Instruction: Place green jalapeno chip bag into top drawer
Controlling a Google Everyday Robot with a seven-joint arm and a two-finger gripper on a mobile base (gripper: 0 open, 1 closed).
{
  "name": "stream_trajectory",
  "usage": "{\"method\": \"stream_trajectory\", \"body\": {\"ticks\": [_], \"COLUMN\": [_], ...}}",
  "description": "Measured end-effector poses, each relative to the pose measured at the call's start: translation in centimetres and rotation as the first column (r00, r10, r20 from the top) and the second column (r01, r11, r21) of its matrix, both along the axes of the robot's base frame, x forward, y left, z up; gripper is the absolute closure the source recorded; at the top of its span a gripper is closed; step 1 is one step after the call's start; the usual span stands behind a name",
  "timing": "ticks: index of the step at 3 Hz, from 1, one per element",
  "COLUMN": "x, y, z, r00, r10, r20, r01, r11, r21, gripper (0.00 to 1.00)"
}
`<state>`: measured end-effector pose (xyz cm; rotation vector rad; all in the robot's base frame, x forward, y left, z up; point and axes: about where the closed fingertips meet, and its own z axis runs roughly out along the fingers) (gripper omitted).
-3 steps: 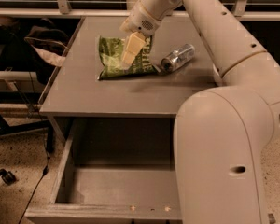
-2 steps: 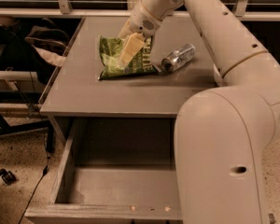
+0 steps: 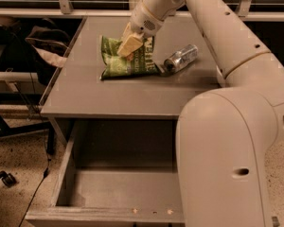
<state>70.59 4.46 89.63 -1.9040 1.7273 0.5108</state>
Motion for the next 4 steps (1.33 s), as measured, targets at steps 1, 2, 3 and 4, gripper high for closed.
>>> {"method": "stream_trajectory", "body": {"ticks": [1,2,3,4], "x": [0.0,0.1,-1.2,-5.4], "y": [0.0,0.5,0.3,-1.4], "z": [0.0,0.5,3.9,10.3], "r00": [1.0,0.9998,0.9956,0.9734], "r10": [0.0,0.007,0.028,0.064], "r20": [0.001,0.021,0.089,0.22], "r01": [0.0,-0.007,-0.028,-0.071], "r11": [1.0,1.0,1.0,0.997], "r21": [0.0,-0.004,0.003,0.027], "gripper": [0.96,1.0,1.0,1.0]}}
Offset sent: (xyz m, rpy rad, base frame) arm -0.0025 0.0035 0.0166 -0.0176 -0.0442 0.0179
